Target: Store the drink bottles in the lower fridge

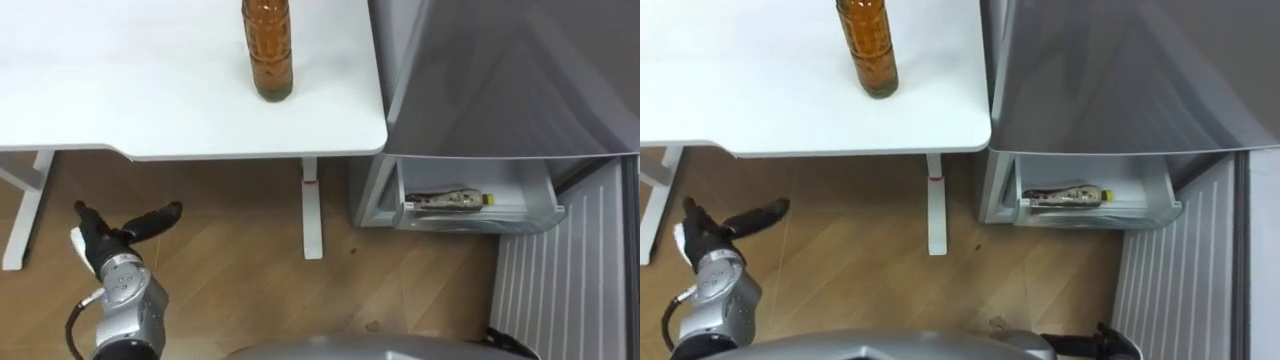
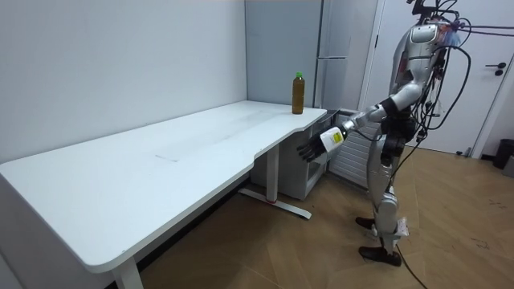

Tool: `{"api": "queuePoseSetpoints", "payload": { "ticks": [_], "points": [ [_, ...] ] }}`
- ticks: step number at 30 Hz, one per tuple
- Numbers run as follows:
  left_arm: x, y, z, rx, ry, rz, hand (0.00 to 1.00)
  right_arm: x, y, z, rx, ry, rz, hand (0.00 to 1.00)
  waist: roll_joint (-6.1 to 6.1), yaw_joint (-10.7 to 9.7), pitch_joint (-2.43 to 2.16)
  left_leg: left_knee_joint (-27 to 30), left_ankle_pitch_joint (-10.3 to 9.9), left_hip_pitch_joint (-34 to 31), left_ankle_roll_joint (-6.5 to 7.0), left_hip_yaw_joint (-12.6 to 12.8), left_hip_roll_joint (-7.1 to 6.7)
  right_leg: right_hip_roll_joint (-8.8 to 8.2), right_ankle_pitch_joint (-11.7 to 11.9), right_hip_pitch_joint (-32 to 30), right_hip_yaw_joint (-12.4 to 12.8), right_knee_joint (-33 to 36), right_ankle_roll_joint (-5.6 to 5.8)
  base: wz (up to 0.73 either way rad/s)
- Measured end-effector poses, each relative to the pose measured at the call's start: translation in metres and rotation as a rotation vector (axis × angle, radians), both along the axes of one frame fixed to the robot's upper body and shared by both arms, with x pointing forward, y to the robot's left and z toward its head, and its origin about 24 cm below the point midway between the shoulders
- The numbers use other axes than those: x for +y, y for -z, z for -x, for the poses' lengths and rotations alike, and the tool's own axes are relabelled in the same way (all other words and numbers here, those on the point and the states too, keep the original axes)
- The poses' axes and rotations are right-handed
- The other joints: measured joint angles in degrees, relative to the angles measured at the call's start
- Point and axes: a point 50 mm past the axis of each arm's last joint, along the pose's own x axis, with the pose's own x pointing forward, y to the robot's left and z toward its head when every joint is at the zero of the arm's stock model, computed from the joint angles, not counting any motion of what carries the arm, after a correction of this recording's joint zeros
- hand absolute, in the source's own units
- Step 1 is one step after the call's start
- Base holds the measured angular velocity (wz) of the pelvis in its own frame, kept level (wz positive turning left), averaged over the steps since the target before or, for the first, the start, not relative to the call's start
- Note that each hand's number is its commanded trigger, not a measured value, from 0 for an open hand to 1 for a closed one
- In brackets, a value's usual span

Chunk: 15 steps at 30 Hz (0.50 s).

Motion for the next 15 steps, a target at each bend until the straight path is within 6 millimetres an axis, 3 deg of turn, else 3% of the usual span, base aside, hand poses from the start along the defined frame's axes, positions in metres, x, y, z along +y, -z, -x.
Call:
{"api": "queuePoseSetpoints", "payload": {
  "ticks": [6, 15],
  "points": [
    [0.005, -0.025, -0.010, -0.108, -0.060, -0.112, 0.00, 0.001, 0.000, 0.001, -0.010, 0.004, -0.020, 0.00, 0.37, -0.2, 0.24, -0.1, -0.1, 0.4, -0.06, -0.1, -0.03, 0.05, -0.2, 0.4, -0.1, 0.0, -0.01, 0.00],
    [-0.001, -0.069, -0.026, -0.285, -0.064, -0.236, 0.00, 0.003, 0.001, 0.003, -0.015, 0.029, -0.043, 0.00, 0.55, 0.1, 0.03, -0.2, -0.1, 0.5, -0.07, -0.6, 0.00, 0.10, -0.2, 0.4, -0.5, 0.0, -0.05, 0.01]
  ]
}}
